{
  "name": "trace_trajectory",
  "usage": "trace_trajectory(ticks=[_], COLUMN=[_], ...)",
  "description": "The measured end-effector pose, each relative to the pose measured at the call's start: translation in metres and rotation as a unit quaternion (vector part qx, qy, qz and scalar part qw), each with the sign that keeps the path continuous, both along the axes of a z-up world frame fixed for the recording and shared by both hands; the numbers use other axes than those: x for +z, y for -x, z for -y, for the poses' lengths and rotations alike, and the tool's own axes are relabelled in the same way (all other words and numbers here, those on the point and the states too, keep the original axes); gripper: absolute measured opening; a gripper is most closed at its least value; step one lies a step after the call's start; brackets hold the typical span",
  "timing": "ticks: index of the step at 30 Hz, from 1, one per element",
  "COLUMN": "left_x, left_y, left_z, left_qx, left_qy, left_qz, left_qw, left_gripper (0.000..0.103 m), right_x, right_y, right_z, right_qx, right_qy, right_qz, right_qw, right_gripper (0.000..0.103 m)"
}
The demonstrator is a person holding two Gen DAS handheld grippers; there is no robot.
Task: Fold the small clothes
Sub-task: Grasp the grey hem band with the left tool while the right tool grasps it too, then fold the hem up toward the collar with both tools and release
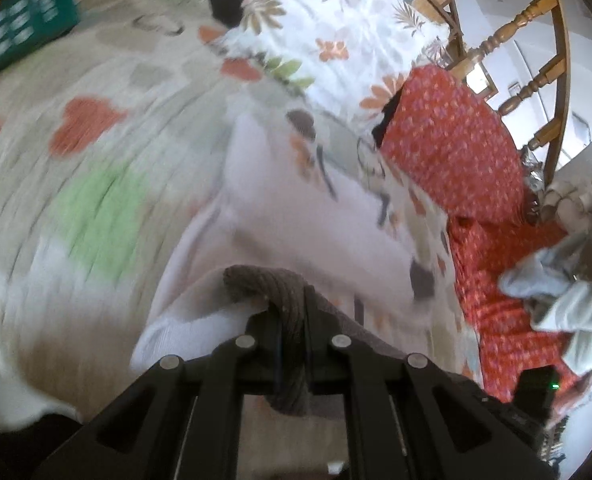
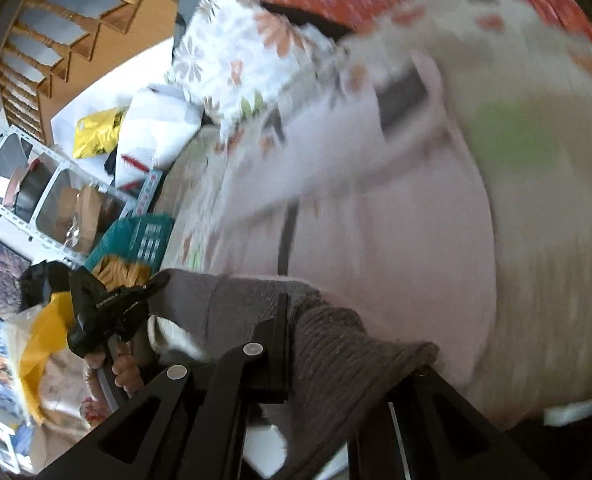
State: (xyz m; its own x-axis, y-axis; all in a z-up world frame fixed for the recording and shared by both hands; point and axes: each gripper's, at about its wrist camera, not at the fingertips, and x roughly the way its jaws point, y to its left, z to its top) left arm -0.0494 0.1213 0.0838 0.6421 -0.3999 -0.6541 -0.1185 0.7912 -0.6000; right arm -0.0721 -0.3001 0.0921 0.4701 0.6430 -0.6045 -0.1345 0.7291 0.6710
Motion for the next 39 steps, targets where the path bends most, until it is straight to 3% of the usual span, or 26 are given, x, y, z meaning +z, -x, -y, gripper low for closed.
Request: trace_trajectory(ticks=[7,12,15,18,19,20,21,23,25,27,31,35,39], left_x=[-0.013,-0.037,-0.047,-0.044,-0.039,-0.036,-0.032,-0.027,-0.025,-0.024,-0.023,-0.025,-0.026], left_y=[-0.099,-0.134,-0.149,-0.164,-0.167,-0.168,-0.17,-0.173,-0.176,-0.179,-0.178,-0.17,-0.161], left_z=[-0.004,-0.003,-0.004,-0.008,-0.011,-0.013,-0.017,-0.022,-0.022,-0.015,0.005,0.007,0.012], left_qx=[0.021,0.02,0.021,0.025,0.042,0.056,0.073,0.09,0.09,0.077,0.048,0.045,0.008], left_qy=[-0.002,-0.005,0.005,0.019,0.017,0.015,0.014,0.02,0.021,0.006,-0.065,-0.094,-0.105], left_qz=[-0.017,-0.055,-0.074,-0.064,-0.049,-0.037,-0.023,-0.015,-0.016,-0.023,-0.032,-0.027,-0.027], left_qw=[0.9996,0.9983,0.997,0.9974,0.9978,0.9976,0.9969,0.9956,0.9956,0.9968,0.9962,0.9942,0.9941], left_gripper=[0.007,0.008,0.012,0.036,0.054,0.064,0.066,0.072,0.073,0.073,0.073,0.073,0.073], right_x=[0.007,-0.023,-0.045,-0.06,-0.065,-0.065,-0.065,-0.065,-0.063,-0.061,-0.062,-0.054,-0.05], right_y=[-0.108,-0.156,-0.175,-0.196,-0.206,-0.211,-0.214,-0.22,-0.222,-0.223,-0.22,-0.213,-0.203], right_z=[-0.012,-0.012,0.001,0.017,0.024,0.028,0.034,0.048,0.059,0.064,0.068,0.064,0.053], right_qx=[-0.034,-0.042,-0.055,-0.071,-0.081,-0.09,-0.103,-0.133,-0.153,-0.156,-0.161,-0.158,-0.152], right_qy=[0.012,0.025,-0.011,-0.068,-0.084,-0.088,-0.092,-0.117,-0.131,-0.124,-0.132,-0.102,-0.067], right_qz=[-0.009,-0.043,-0.059,-0.079,-0.08,-0.078,-0.073,-0.064,-0.056,-0.057,-0.066,-0.058,-0.051], right_qw=[0.999,0.998,0.997,0.992,0.99,0.989,0.988,0.982,0.978,0.978,0.976,0.98,0.985], right_gripper=[0.007,0.007,0.01,0.01,0.013,0.022,0.029,0.056,0.063,0.064,0.064,0.065,0.065])
